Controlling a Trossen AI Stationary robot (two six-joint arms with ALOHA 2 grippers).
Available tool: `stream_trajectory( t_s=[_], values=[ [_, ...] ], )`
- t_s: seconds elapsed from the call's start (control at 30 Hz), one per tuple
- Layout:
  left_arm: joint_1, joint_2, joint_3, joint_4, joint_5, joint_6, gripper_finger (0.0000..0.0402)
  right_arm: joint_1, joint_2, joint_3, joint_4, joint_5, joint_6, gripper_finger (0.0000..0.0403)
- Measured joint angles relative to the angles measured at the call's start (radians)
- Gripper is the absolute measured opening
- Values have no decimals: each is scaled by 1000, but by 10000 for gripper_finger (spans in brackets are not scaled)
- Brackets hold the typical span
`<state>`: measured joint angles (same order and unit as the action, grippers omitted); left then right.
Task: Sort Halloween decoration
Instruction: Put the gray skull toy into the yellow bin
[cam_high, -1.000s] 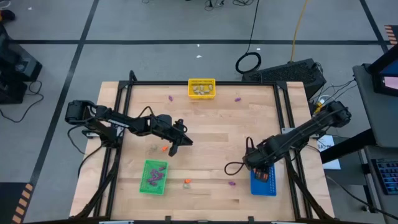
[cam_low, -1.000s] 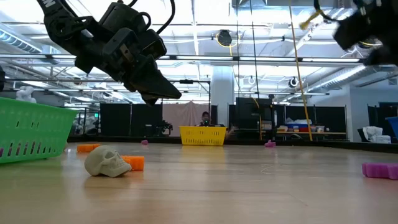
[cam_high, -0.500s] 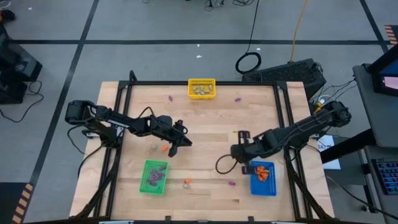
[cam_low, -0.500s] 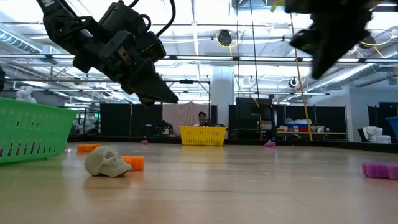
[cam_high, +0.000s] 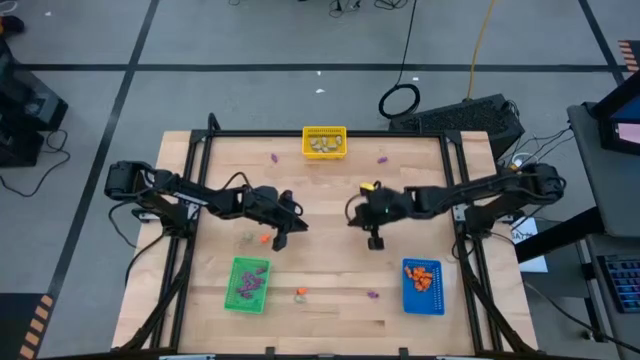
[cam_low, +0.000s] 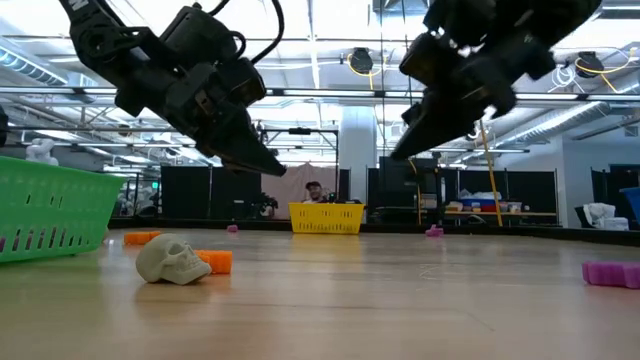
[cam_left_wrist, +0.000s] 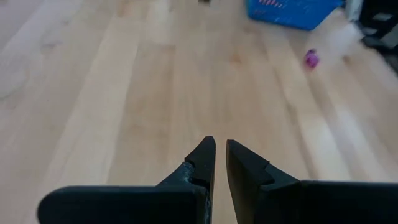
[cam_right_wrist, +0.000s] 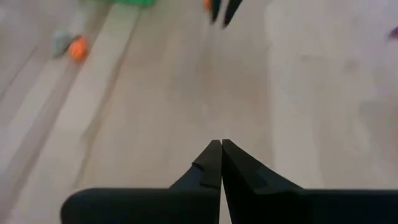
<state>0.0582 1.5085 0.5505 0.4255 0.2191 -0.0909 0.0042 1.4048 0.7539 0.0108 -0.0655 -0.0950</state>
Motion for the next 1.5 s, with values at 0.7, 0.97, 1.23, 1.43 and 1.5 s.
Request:
stream_trajectory(
  t_s=[0.7,0.97,1.23,1.43,1.5],
  values=[
    [-90,0,178,-431,-162,104,38,-175,0,-160,456,-134,-104,0],
    [-126,0,237,-525,-175,98,38,-195,0,-193,525,-174,-105,0],
    [-163,0,283,-662,-224,101,38,-195,0,-193,524,-173,-74,0],
    [-188,-37,298,-836,-230,70,38,-193,0,-194,481,-173,-50,0],
    [-203,-61,298,-899,-245,63,38,-193,0,-194,469,-173,-47,0]
  ],
)
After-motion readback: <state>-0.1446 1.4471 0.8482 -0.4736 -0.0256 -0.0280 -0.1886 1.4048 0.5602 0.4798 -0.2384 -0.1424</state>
